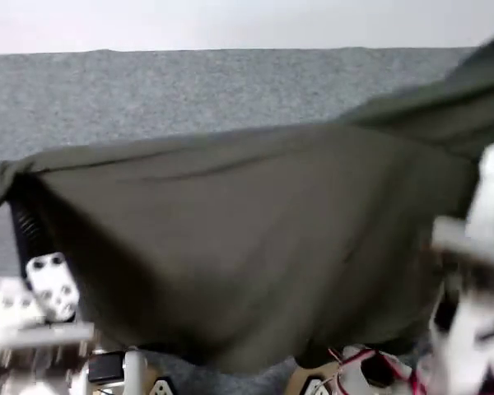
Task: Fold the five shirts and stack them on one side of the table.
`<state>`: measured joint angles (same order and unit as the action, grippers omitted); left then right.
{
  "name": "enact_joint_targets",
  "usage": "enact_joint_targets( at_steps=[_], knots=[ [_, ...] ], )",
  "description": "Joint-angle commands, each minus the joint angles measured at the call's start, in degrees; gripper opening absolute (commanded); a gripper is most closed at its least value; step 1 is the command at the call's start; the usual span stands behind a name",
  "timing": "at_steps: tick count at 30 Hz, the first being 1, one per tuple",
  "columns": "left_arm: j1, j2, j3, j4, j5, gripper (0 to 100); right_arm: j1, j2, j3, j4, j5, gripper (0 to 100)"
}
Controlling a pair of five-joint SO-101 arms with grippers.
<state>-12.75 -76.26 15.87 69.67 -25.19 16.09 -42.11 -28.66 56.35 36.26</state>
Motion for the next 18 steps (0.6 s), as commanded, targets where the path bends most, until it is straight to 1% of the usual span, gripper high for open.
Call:
enact_joint_targets(
  at_steps=[1,4,7,13,16,18],
  knots=[
    [-0.2,0.3,8.2,-2.9,0.3,0,-3.8,2.9,7.9,-1.4,0.6,1.0],
    [-0.2,0.4,19.2,-9.1,0.3,0,-5.6,4.3,16.7,-4.1,0.7,1.0],
    [-0.2,0.4,31.1,-17.9,0.3,0,-6.3,5.7,26.5,-10.0,0.6,1.0],
    [0.0,0.4,54.2,-42.2,0.2,0,-9.1,8.0,45.4,-27.5,1.0,0.9],
    [0.0,0.5,62.3,-51.5,0.2,0,-10.2,9.8,52.0,-34.8,1.1,0.9],
    [0.0,1.8,64.8,-55.3,0.2,0,-10.9,11.8,54.7,-39.2,1.1,0.9]
  ],
)
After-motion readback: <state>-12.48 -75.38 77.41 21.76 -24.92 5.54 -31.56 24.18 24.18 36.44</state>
